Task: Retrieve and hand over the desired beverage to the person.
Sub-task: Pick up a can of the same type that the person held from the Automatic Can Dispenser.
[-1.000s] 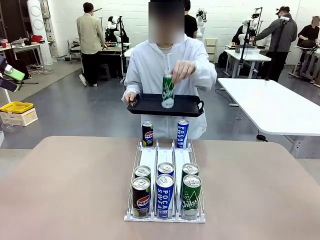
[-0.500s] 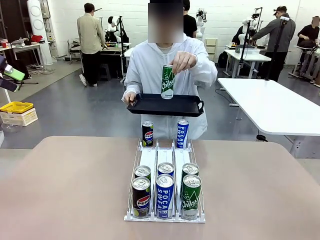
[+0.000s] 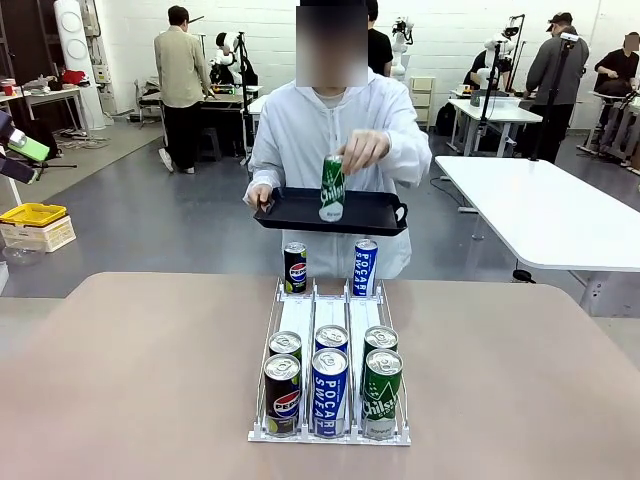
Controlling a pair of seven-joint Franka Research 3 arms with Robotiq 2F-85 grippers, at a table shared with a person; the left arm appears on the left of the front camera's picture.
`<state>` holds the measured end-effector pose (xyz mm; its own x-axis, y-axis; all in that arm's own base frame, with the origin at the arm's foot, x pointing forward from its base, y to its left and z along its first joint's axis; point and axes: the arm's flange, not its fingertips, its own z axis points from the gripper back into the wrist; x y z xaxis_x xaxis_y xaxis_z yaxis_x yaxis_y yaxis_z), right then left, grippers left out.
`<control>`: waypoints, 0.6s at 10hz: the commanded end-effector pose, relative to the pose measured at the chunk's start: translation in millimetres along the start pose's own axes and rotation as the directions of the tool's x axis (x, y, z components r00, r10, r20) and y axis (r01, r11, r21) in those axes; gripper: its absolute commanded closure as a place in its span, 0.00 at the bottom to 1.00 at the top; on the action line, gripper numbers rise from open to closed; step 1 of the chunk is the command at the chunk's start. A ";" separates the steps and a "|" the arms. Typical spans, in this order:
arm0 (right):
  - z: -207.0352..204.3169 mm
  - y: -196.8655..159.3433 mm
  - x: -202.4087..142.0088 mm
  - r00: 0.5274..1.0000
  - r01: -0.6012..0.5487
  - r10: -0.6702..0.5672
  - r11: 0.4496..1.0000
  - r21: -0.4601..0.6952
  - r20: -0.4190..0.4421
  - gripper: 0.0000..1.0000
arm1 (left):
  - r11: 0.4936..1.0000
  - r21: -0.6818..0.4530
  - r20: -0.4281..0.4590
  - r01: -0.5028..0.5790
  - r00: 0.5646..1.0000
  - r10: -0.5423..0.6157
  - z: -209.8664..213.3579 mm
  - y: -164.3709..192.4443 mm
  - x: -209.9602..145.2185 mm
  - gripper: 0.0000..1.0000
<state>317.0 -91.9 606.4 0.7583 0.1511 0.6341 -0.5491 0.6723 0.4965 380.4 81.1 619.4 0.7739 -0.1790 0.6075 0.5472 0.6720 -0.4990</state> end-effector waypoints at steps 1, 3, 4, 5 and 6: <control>-0.4 -1.1 5.0 1.000 -0.010 0.010 1.000 0.028 0.019 0.00 | 1.000 -0.013 0.013 0.021 1.000 -0.021 1.3 1.8 0.9 0.00; -0.4 -1.1 5.0 1.000 -0.010 0.010 1.000 0.028 0.019 0.00 | 1.000 -0.013 0.013 0.021 1.000 -0.021 1.3 1.8 0.9 0.00; -0.4 -1.1 5.0 1.000 -0.010 0.010 1.000 0.028 0.019 0.00 | 1.000 -0.013 0.013 0.021 1.000 -0.021 1.3 1.8 0.9 0.00; -0.4 -1.1 5.0 1.000 -0.010 0.010 1.000 0.028 0.019 0.00 | 1.000 -0.013 0.013 0.021 1.000 -0.021 1.3 1.8 0.9 0.00; -0.4 -1.1 5.0 1.000 -0.010 0.010 1.000 0.028 0.019 0.00 | 1.000 -0.013 0.013 0.021 1.000 -0.021 1.3 1.8 0.9 0.00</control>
<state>317.0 -91.9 606.4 0.7583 0.1511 0.6342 -0.5492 0.6723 0.4964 380.4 81.1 619.4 0.7738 -0.1791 0.6075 0.5472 0.6720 -0.4989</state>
